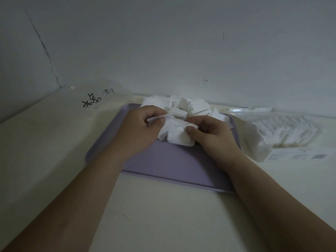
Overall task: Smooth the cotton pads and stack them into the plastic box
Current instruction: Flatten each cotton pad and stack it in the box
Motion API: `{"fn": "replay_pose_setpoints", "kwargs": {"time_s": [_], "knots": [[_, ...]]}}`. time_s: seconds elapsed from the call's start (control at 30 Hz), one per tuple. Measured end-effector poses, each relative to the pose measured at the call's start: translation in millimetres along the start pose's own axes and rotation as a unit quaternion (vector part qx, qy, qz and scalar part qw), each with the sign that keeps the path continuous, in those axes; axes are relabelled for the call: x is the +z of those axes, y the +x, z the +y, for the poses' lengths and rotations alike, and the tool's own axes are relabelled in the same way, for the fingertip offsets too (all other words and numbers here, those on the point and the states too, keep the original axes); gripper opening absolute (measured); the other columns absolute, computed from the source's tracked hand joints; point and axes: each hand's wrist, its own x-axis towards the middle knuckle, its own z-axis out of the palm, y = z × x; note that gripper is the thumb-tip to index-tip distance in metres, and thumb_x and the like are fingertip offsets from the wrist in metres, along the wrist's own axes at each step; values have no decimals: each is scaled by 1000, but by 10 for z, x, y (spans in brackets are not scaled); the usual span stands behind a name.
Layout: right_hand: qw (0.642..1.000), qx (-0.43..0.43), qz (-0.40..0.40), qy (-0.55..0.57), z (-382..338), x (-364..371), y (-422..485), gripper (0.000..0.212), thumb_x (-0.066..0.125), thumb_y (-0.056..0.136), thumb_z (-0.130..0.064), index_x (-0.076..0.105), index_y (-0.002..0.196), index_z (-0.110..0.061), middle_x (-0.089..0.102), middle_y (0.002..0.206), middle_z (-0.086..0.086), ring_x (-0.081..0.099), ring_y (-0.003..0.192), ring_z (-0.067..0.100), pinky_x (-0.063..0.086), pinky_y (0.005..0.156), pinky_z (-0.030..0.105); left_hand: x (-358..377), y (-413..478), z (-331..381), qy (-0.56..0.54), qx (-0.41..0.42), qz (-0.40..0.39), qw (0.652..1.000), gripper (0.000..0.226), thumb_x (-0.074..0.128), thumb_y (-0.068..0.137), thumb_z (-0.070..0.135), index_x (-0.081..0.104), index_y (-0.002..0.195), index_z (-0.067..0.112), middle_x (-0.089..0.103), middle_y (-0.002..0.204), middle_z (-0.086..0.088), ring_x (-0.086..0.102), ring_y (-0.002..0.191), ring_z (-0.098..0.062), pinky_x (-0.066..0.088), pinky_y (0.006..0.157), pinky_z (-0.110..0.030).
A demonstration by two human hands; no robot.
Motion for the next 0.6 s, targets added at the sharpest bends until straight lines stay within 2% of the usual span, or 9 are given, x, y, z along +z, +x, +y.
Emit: {"fn": "replay_pose_setpoints", "kwargs": {"time_s": [0.07,0.13,0.23,0.33,0.47,0.6], "knots": [[1000,4,5,-12,-2,-3,7,29,79,86,-18,76,114,-18,80,108,1,74,105,19,58,102,45,-23,-9,35,-77,-24,-11,997,19,72,94,3,77,102,20,77,87,15,65,71,7,50,66,-12],[999,2,0,-33,-15,-3,13,35,80,81,-14,75,115,-20,80,108,-1,73,102,15,58,101,46,7,-40,77,-140,-56,-74,986,20,78,87,-2,76,102,12,79,94,-4,69,76,-6,57,64,-20],[993,-8,-25,-115,-50,11,-9,57,80,64,-17,71,118,-30,76,114,-10,72,103,10,59,100,41,67,-74,12,-117,-75,-149,979,17,87,79,4,77,87,16,77,89,-19,65,76,-19,57,66,-31],[987,-27,-47,-152,-88,36,-51,60,85,71,-11,68,124,-33,72,121,-12,71,107,8,57,100,34,34,-72,-45,-81,-83,-177,977,17,91,76,9,78,82,18,73,83,-25,61,72,-22,57,68,-37],[982,-71,9,-175,-112,26,-69,49,69,85,1,71,123,-30,73,120,-14,70,107,5,55,103,33,-27,-53,-62,-54,-85,-184,978,17,93,74,10,78,78,16,73,69,-14,65,64,-19,60,66,-36],[981,-57,8,-185,-131,8,-65,52,71,81,-7,69,124,-36,72,122,-15,68,113,5,53,108,36,29,-71,-44,-17,-81,-170,982,16,93,75,15,78,80,15,70,62,-2,62,59,-11,55,61,-28]]}}
